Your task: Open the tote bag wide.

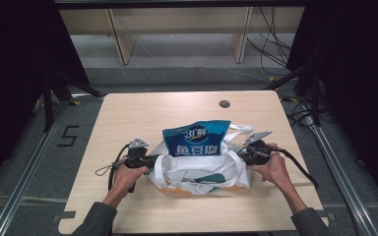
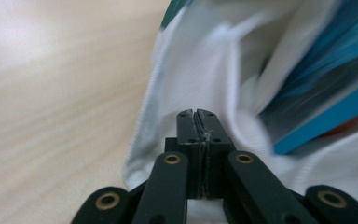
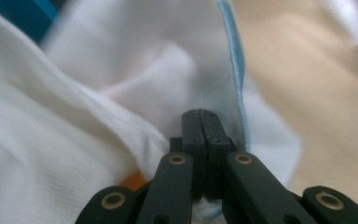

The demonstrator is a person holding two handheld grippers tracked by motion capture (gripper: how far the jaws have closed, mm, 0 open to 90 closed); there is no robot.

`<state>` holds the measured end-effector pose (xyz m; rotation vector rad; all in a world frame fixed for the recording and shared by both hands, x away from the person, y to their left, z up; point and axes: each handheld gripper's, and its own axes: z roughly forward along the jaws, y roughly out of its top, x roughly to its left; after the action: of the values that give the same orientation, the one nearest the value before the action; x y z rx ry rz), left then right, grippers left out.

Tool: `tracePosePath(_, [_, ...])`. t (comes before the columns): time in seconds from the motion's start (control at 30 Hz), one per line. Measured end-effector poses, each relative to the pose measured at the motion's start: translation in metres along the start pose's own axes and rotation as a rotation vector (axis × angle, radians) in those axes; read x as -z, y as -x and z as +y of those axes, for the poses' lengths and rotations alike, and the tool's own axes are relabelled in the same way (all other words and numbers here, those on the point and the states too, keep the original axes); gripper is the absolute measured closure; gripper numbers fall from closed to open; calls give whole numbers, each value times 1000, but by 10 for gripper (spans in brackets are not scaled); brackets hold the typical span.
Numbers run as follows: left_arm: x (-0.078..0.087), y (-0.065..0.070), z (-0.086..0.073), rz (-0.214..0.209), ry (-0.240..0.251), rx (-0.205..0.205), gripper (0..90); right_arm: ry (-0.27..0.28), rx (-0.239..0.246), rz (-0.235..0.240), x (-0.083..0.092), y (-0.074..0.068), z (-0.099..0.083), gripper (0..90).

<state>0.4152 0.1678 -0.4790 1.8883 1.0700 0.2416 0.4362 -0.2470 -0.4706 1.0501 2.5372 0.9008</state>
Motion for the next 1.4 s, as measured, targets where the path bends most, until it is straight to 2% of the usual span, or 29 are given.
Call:
tracePosePath(0.03, [7,2,5,-3,20,-13,857,20,-28,-5,10,-2,3,900])
tracePosePath(0.07, [13,5,10,1,34,-16,850,67,6,22,20,-1,8,900])
tracePosePath(0.1, [13,5,10,1,34,-16,840,67,6,22,20,-1,8,900])
tracePosePath(0.13, [21,11,17,-18,64,-27,830,142,9,37,38,-6,17,900])
tracePosePath(0.17, [25,14,20,-21,63,-26,827,142,11,42,45,-9,20,900])
tracePosePath(0.2, [28,17,21,-27,68,-45,824,171,30,52,51,-12,23,900])
tracePosePath(0.23, [28,17,21,-27,68,-45,821,185,21,71,57,-19,25,900])
tracePosePath(0.27, [33,23,21,-35,70,-51,817,206,61,101,60,-24,27,900])
tracePosePath(0.4, [38,32,17,-60,62,-57,814,238,105,165,68,-51,31,899])
tracePosePath(0.43, [37,33,15,-56,53,-75,815,233,103,202,67,-58,32,899])
tracePosePath(0.47, [34,34,12,-57,41,-87,816,231,132,224,65,-65,32,900])
tracePosePath(0.5, [34,34,12,-57,41,-87,816,231,132,224,65,-65,32,900])
tracePosePath(0.53, [27,34,3,-63,7,-83,818,166,188,206,55,-79,25,900])
tracePosePath(0.6, [18,36,-8,-57,-25,-92,826,82,190,188,39,-86,13,900])
tracePosePath(0.67, [9,37,-15,-47,-75,-138,843,17,183,194,19,-91,-1,900])
tracePosePath(0.73, [1,36,-20,-42,-87,-137,871,-16,188,204,4,-93,-8,900])
tracePosePath(0.8, [-3,33,-22,-45,-98,-131,889,-51,232,187,-12,-98,-13,900])
tracePosePath(0.87, [-4,33,-22,-50,-83,-119,889,-52,238,186,-15,-99,-13,900])
tracePosePath(0.93, [1,35,-20,-53,-64,-97,881,-56,207,175,-8,-96,-11,900])
tracePosePath(0.97, [1,35,-20,-53,-64,-97,867,-34,210,197,-5,-96,-10,900])
tracePosePath(1.0, [8,36,-15,-60,-34,-91,856,-36,205,198,2,-93,-8,900])
tracePosePath(1.03, [13,38,-12,-66,-10,-85,848,10,197,182,7,-92,-7,900])
tracePosePath(1.1, [22,39,-6,-64,20,-91,837,87,182,195,24,-85,-2,900])
tracePosePath(1.17, [31,39,-1,-66,44,-86,815,156,157,183,39,-76,3,893])
tracePosePath(1.23, [34,39,1,-66,59,-73,784,179,136,181,45,-72,5,886])
tracePosePath(1.27, [41,38,4,-67,82,-52,772,227,114,165,53,-64,6,857])
tracePosePath(1.3, [44,38,5,-63,92,-42,758,246,106,152,55,-60,5,843])
tracePosePath(1.33, [47,37,7,-57,101,-44,741,247,72,147,58,-58,4,826])
tracePosePath(1.4, [53,36,9,-47,115,-40,721,267,47,134,61,-53,2,793])
